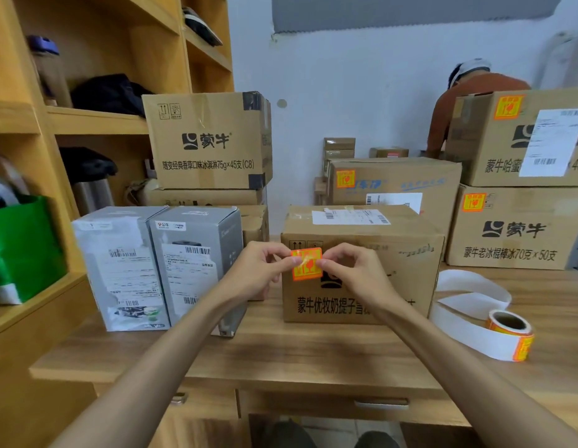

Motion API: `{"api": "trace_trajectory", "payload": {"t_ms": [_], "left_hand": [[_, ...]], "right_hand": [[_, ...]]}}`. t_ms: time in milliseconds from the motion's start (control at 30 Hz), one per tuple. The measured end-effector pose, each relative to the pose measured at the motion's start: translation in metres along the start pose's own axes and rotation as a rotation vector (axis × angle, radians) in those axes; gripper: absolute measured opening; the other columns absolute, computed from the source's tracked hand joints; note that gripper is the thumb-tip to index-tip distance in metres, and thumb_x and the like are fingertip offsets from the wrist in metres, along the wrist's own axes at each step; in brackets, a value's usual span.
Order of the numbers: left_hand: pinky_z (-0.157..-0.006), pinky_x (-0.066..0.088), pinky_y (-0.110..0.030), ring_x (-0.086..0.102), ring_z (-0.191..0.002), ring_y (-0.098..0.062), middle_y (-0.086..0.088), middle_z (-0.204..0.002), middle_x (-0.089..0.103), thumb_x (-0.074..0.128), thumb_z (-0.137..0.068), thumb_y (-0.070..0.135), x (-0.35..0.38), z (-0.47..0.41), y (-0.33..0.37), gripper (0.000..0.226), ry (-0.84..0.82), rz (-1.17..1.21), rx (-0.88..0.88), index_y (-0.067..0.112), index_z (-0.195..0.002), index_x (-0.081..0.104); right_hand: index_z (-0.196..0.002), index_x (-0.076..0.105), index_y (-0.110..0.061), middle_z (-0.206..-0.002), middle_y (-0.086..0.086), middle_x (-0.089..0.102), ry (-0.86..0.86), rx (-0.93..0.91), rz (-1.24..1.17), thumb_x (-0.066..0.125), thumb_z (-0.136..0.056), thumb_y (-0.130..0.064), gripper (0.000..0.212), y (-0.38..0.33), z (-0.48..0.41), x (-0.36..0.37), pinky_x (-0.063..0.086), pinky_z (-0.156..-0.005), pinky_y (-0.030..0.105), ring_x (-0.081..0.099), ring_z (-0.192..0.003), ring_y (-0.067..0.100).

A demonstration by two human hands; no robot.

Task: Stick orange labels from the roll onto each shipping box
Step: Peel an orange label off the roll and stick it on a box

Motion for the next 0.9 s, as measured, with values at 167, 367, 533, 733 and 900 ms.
{"api": "trace_trajectory", "payload": {"t_ms": [167,367,533,733,900], "left_hand": [[-0.047,0.034,-0.015,0.049,-0.050,-0.001,0.013,-0.060,0.062,0.077,-0.088,0.039,-0.002,-0.004,-0.002,0.017,0.153,-0.137,0.026,0.023,-0.093,0.080],[-0.052,0.035,-0.019,0.047,-0.045,-0.001,0.020,-0.049,0.058,0.078,-0.087,0.037,0.004,0.000,-0.004,0.021,0.298,-0.068,0.012,0.018,-0.097,0.081],[-0.057,0.040,-0.025,0.052,-0.055,-0.004,0.020,-0.054,0.062,0.081,-0.085,0.038,0.008,-0.004,-0.007,0.020,0.356,0.015,-0.028,0.020,-0.094,0.082],[-0.075,0.050,-0.029,0.065,-0.087,-0.006,0.014,-0.088,0.072,0.078,-0.085,0.044,0.015,-0.007,-0.011,0.018,0.480,-0.244,-0.004,0.027,-0.087,0.081],[-0.070,0.042,-0.027,0.062,-0.086,-0.008,0.011,-0.093,0.071,0.075,-0.088,0.045,0.020,-0.007,-0.010,0.019,0.529,-0.395,0.045,0.026,-0.088,0.079]], "right_hand": [[-0.077,0.072,-0.021,-0.074,-0.008,0.067,0.029,-0.021,0.043,0.075,-0.087,-0.022,0.010,-0.002,-0.003,0.008,0.049,-0.066,0.024,0.059,-0.072,0.006],[-0.079,0.073,-0.021,-0.078,-0.002,0.071,0.093,-0.011,0.049,0.075,-0.087,-0.025,0.009,-0.003,-0.004,0.018,0.056,-0.077,0.043,0.066,-0.080,0.017],[-0.079,0.074,-0.023,-0.079,-0.005,0.071,0.175,0.003,0.071,0.075,-0.087,-0.028,0.009,-0.005,-0.008,0.024,0.055,-0.078,0.037,0.065,-0.082,0.011],[-0.079,0.071,-0.027,-0.081,-0.012,0.066,0.282,-0.009,0.263,0.072,-0.088,-0.035,0.012,0.000,-0.009,0.034,0.052,-0.072,0.035,0.062,-0.080,0.006],[-0.081,0.070,-0.028,-0.085,-0.011,0.062,0.348,-0.040,0.437,0.068,-0.089,-0.037,0.012,0.002,-0.008,0.040,0.038,-0.063,0.028,0.058,-0.077,0.005]]}}
Point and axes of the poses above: each hand's wrist, its own z-axis away from the middle knuckle, its own x-axis out of the palm, y = z × x, the point moved 1 cm from there along -z, towards the middle knuckle
